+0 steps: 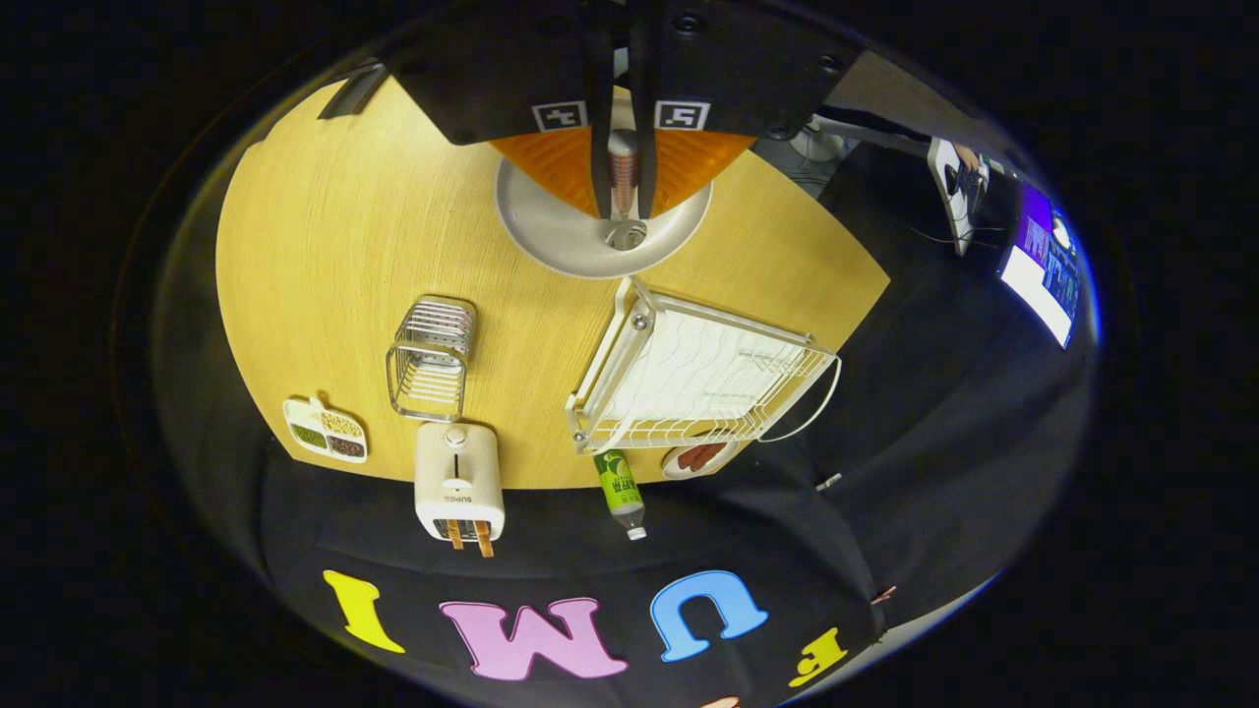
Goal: Take the plate from the dish rack, then take the spoon from the basket and place it into the plate.
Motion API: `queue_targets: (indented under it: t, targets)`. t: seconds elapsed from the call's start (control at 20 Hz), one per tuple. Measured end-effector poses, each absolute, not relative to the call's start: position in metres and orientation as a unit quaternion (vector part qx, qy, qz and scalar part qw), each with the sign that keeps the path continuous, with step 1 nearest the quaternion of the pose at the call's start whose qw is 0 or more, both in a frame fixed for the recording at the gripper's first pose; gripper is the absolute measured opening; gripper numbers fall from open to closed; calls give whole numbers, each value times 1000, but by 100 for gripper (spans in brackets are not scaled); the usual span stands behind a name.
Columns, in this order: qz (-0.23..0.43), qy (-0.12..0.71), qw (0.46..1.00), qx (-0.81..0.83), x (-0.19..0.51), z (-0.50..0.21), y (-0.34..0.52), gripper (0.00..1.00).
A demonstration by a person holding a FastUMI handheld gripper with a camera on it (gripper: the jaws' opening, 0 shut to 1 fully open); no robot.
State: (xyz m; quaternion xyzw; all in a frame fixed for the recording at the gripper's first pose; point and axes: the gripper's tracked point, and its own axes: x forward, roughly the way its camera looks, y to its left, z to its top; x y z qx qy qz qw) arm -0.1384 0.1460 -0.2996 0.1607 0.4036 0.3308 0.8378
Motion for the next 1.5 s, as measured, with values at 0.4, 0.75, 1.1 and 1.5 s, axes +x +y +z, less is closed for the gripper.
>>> queue_targets:
  t: [0.4, 0.75, 1.1, 1.5]
  targets:
    - [316, 423, 832, 171, -155, -331, 162, 14]
    - [277, 457, 833, 145, -156, -360, 152, 19]
    - [240, 467, 840, 138, -148, -370, 143, 83]
    - [217, 423, 867, 150, -119, -324, 137, 99]
